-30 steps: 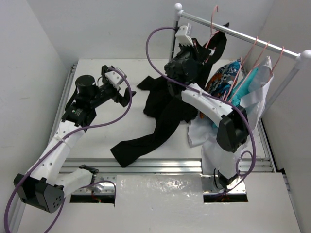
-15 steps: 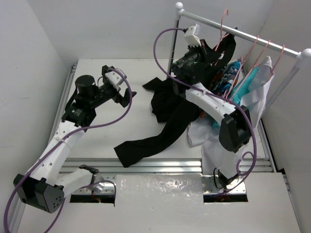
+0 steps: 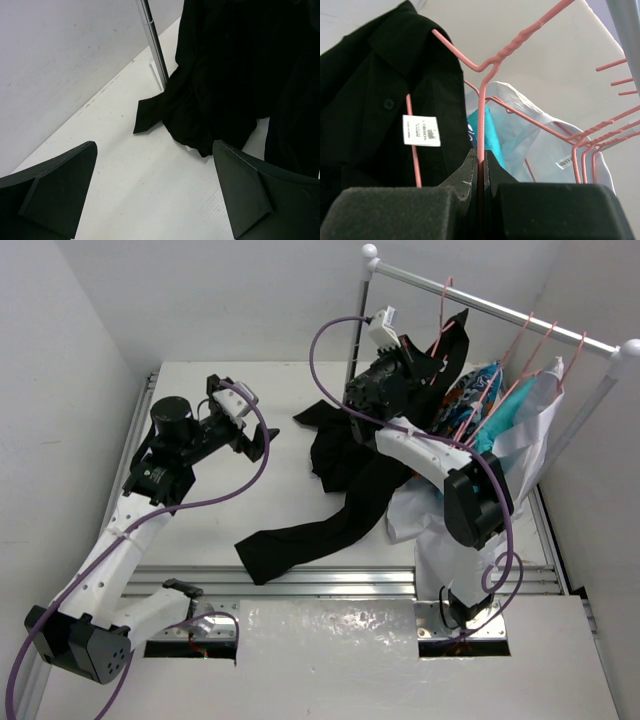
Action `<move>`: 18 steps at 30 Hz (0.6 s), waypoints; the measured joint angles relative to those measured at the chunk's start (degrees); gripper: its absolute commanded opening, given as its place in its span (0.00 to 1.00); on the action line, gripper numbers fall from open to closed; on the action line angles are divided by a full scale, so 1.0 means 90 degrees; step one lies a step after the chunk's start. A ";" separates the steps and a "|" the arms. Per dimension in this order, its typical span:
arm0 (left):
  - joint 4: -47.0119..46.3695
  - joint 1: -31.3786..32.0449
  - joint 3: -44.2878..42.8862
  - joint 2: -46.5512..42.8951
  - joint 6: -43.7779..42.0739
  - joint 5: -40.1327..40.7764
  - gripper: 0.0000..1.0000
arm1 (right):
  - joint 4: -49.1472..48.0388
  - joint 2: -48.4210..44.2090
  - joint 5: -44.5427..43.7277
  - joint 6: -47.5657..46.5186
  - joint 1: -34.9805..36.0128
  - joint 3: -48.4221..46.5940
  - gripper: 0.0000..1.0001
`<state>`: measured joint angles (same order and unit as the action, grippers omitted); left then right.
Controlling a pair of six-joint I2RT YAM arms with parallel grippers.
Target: Place the shirt on the hanger
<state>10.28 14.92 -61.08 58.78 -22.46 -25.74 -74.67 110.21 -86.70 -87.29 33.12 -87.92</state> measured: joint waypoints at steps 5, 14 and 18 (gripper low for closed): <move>0.0000 0.0000 0.0000 0.0000 0.0005 -0.0010 0.98 | -0.0005 0.0000 -0.0002 0.0010 0.0087 0.0010 0.06; 0.0029 0.0000 0.0000 0.0000 -0.0019 -0.0024 0.99 | -0.0005 0.0019 0.0022 0.0039 0.0240 -0.0039 0.67; 0.0063 0.0000 0.0000 0.0000 -0.0044 -0.0036 0.99 | -0.0012 0.0019 0.0022 -0.0022 0.0372 -0.0177 0.71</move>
<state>10.85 14.92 -61.08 58.78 -22.85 -26.06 -74.78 110.39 -86.50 -87.48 36.47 -89.52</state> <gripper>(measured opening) 0.985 0.694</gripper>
